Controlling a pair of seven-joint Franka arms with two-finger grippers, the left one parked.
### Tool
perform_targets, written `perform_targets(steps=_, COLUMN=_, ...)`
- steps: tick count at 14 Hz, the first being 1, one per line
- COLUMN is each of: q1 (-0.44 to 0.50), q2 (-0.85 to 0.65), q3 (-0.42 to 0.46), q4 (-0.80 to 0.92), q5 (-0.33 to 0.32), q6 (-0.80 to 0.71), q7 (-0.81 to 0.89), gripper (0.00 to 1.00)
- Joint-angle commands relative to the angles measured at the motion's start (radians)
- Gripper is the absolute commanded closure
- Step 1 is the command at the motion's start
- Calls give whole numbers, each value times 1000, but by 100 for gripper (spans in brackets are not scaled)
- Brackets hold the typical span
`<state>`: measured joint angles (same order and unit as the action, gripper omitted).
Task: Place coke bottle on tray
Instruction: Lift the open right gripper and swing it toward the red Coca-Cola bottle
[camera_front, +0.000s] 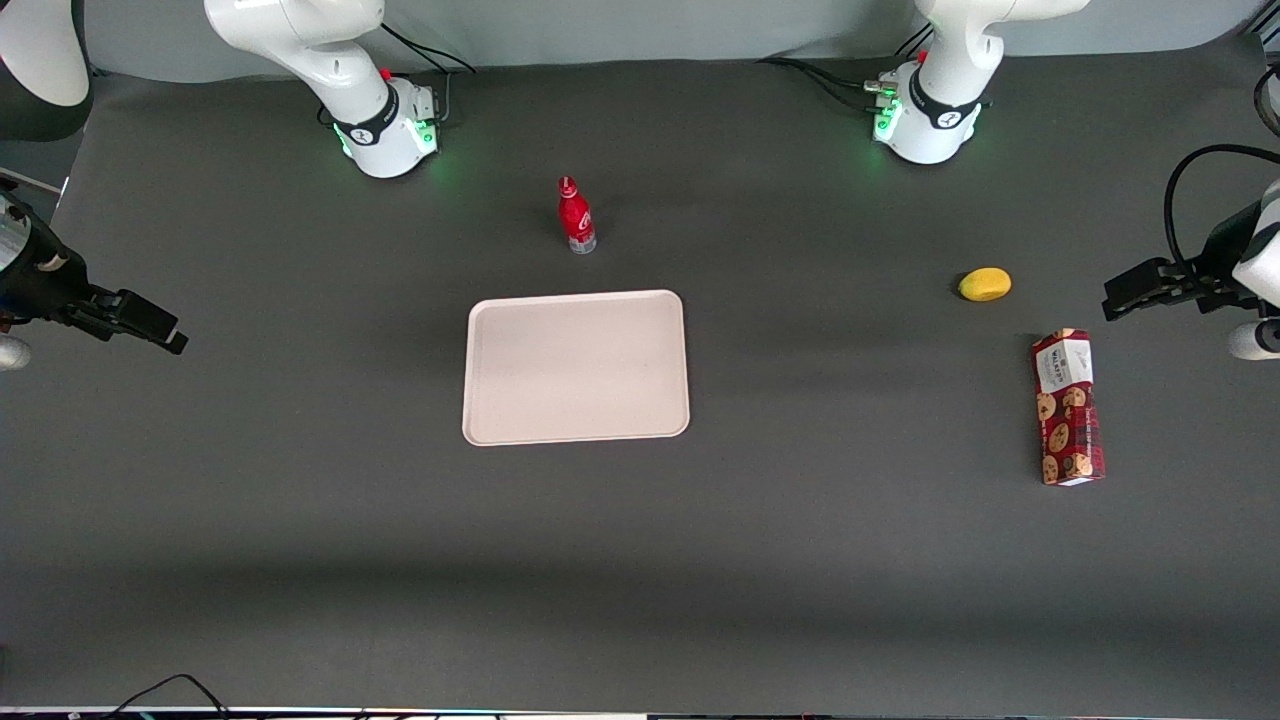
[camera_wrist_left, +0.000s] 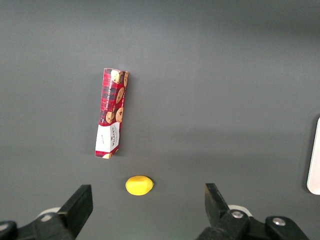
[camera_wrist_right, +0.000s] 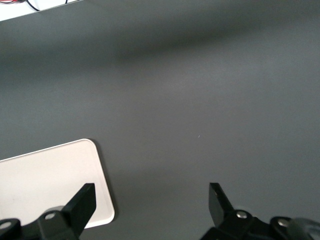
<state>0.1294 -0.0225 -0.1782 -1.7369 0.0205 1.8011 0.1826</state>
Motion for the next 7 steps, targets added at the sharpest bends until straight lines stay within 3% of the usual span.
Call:
perform_targets(steps=1, q1=-16, q2=-19, q3=11, q4=-19, q5=21, q6=-2, q7=-23, gripper=0)
perform_targets(steps=7, q1=-16, q2=-7, q3=11, q4=8, q5=21, q6=-43, q7=-11, gripper=0)
